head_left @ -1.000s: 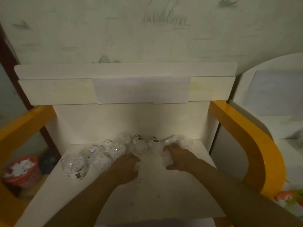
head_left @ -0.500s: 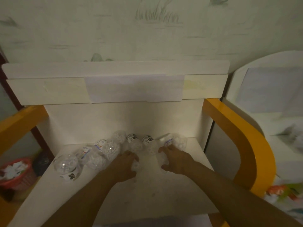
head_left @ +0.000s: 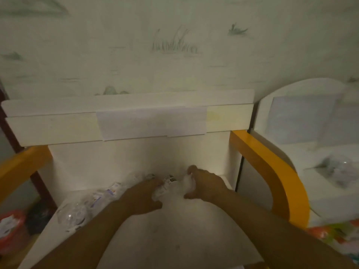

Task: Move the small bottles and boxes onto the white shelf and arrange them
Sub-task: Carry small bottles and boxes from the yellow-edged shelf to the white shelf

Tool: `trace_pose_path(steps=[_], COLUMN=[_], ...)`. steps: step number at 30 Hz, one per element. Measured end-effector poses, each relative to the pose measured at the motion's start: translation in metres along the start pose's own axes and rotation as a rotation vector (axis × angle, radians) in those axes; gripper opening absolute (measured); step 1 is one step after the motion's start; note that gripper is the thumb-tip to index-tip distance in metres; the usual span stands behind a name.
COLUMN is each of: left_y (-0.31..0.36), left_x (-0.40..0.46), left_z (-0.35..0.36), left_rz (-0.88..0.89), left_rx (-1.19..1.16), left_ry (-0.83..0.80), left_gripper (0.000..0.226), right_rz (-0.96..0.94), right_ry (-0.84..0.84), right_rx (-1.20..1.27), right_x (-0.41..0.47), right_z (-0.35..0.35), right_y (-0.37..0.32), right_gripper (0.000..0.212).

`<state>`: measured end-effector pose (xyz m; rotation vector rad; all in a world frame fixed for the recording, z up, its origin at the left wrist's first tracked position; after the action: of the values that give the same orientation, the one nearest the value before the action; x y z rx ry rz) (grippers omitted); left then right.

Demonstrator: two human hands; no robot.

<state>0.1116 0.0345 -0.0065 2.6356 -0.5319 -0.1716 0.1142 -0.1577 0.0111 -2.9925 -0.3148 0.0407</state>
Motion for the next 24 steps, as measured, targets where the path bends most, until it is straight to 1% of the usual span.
trace_pose_path(steps=[4, 7, 9, 12, 14, 17, 21, 24], left_y=[0.047, 0.089, 0.125, 0.183, 0.219, 0.265, 0.333, 0.389], left_x=[0.016, 0.021, 0.025, 0.03, 0.033, 0.04, 0.053, 0.062], left_z=[-0.06, -0.093, -0.105, -0.111, -0.109, -0.104, -0.083, -0.053], left_rz=[0.107, 0.165, 0.232, 0.33, 0.379, 0.393, 0.443, 0.459], left_rx=[-0.063, -0.077, -0.079, -0.031, 0.016, 0.052, 0.07, 0.042], left_ry=[0.019, 0.063, 0.099, 0.099, 0.097, 0.103, 0.1, 0.08], left_gripper=[0.072, 0.065, 0.061, 0.061, 0.063, 0.064, 0.066, 0.069], right_rz=[-0.024, -0.065, -0.059, -0.029, -0.011, 0.008, 0.05, 0.091], right_ry=[0.155, 0.218, 0.275, 0.373, 0.405, 0.42, 0.372, 0.358], right_rx=[-0.037, -0.078, -0.113, -0.109, -0.1, -0.14, -0.167, -0.128], right_x=[-0.002, -0.017, -0.031, -0.055, -0.073, -0.101, -0.141, -0.17], right_z=[-0.082, -0.137, -0.169, -0.207, -0.223, -0.238, -0.244, -0.242], right_y=[0.014, 0.03, 0.046, 0.075, 0.099, 0.14, 0.212, 0.269], right_gripper=[0.078, 0.076, 0.076, 0.076, 0.076, 0.076, 0.077, 0.077])
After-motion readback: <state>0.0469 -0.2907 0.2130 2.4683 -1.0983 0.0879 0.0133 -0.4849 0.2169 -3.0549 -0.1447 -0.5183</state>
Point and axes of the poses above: each hand's wrist, its own x-axis towards the middle knuckle, its own z-axis out of the palm, y = z × x, the point moved 7 cm from there along x, towards the middle knuckle, and after that the axes turned 10 degrees about -x, right-handed, at the moved point
